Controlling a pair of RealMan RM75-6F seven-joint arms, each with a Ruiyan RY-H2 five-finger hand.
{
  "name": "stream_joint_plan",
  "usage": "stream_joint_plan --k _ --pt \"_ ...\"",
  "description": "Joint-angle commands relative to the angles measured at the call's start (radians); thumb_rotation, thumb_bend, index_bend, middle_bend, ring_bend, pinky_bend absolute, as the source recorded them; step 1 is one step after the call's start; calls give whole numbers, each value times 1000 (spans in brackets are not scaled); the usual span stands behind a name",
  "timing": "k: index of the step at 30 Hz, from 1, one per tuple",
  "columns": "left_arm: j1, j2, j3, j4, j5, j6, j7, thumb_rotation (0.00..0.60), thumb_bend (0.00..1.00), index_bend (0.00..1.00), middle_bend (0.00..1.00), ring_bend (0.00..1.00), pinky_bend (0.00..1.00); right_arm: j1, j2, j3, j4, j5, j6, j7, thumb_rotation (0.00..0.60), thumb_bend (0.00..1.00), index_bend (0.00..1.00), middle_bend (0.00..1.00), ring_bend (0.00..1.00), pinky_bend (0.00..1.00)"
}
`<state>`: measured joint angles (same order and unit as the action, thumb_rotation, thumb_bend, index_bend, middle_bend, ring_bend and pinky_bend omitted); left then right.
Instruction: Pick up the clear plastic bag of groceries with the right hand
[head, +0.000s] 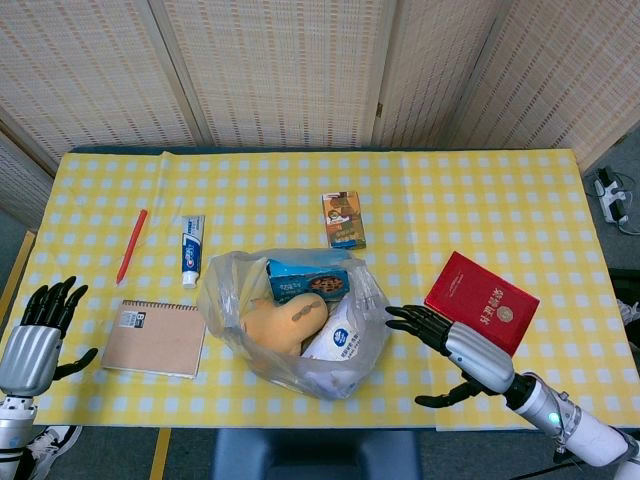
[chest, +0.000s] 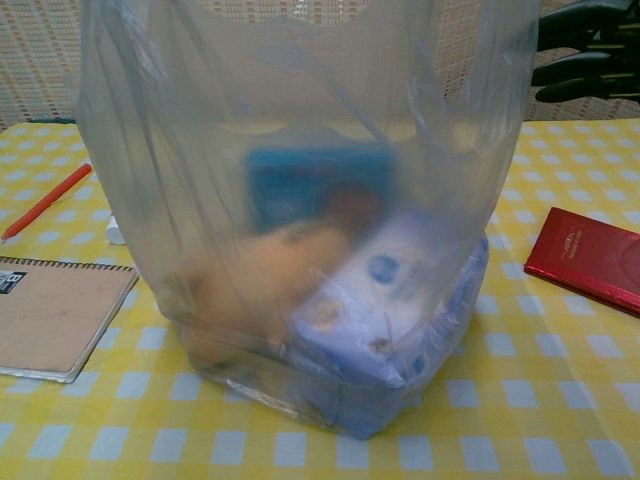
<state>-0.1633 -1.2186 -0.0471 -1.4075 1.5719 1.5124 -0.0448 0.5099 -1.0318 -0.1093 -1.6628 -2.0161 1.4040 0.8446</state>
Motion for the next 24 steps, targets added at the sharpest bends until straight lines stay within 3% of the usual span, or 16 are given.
stream_joint_plan --k 1,12,18,24 --pt "0 1 -3 5 -7 -3 -6 600 220 0 0 10 0 38 0 -5 5 11 -3 90 600 211 0 0 0 0" --pt "-4 -2 -8 12 -18 -9 -10 600 220 0 0 10 0 75 -24 -18 78 41 42 296 600 211 0 0 0 0" --pt "-8 -3 -8 10 -21 -18 -9 600 220 0 0 10 0 145 -28 -22 70 14 38 457 600 211 0 0 0 0" --pt "-6 1 -7 8 -21 -15 -13 600 220 0 0 10 0 203 -38 -12 48 26 1 509 600 211 0 0 0 0"
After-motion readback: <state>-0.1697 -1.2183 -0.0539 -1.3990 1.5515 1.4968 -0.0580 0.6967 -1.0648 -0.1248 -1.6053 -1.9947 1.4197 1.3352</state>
